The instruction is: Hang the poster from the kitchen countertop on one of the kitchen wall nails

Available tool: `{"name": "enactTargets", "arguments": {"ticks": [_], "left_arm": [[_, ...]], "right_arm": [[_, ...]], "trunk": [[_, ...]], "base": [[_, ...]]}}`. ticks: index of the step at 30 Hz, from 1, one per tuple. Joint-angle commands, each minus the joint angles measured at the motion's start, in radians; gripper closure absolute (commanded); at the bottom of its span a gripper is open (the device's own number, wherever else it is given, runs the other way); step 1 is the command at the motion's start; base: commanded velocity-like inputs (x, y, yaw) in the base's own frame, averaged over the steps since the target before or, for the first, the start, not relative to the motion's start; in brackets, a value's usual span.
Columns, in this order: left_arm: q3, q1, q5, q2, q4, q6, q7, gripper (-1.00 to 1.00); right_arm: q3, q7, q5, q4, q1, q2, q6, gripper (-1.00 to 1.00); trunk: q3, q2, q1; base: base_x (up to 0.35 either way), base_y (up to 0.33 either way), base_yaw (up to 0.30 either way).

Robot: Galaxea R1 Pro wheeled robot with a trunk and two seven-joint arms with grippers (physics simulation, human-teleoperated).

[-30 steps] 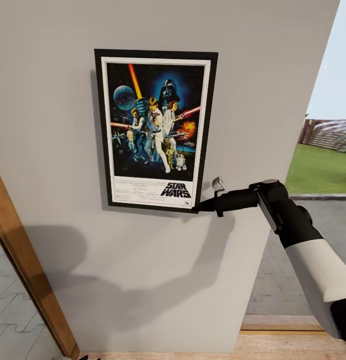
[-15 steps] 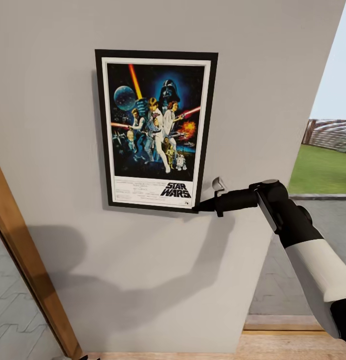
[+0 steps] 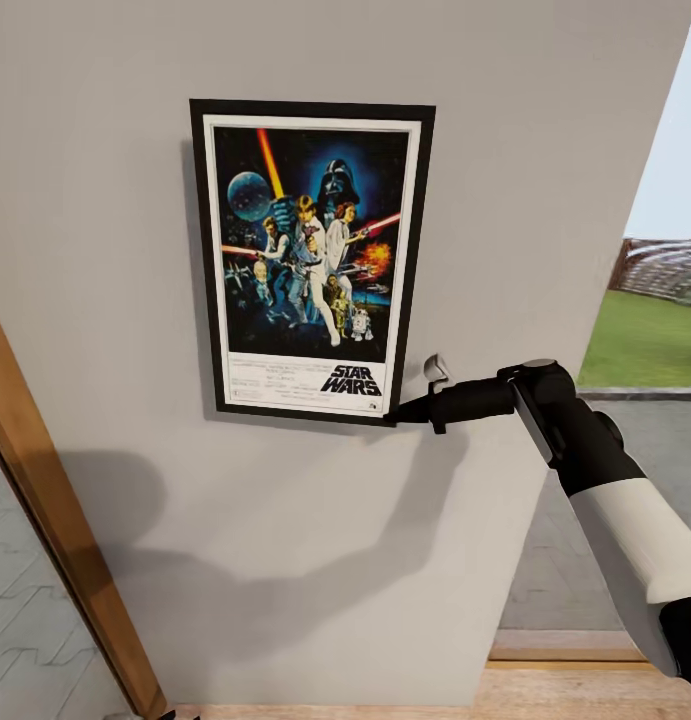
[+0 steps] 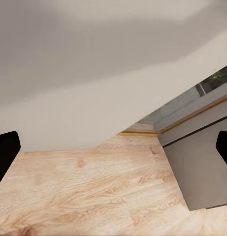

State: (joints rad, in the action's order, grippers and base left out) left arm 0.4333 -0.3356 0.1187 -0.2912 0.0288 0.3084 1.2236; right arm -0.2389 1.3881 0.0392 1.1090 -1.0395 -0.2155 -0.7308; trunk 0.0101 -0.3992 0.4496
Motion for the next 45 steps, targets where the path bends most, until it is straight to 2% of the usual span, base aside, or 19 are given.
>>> {"name": "enactTargets", "arguments": {"ticks": [1,27,45], "left_arm": [[-0.008,0.000,0.010,0.000,-0.001,0.005,0.002,-1.00],[-0.008,0.000,0.010,0.000,-0.001,0.005,0.002,-1.00],[-0.008,0.000,0.010,0.000,-0.001,0.005,0.002,-1.00]], "right_arm": [[-0.002,0.001,0.004,0.000,-0.001,-0.001,-0.012,1.00],[-0.002,0.000,0.004,0.000,-0.001,-0.001,-0.012,1.00],[-0.002,0.000,0.004,0.000,-0.001,-0.001,-0.012,1.00]], "trunk": [[0.000,-0.001,0.000],[0.000,-0.001,0.000],[0.000,-0.001,0.000]], "base": [[0.000,0.045,0.000],[0.017,0.097,0.000],[0.010,0.019,0.000]]}}
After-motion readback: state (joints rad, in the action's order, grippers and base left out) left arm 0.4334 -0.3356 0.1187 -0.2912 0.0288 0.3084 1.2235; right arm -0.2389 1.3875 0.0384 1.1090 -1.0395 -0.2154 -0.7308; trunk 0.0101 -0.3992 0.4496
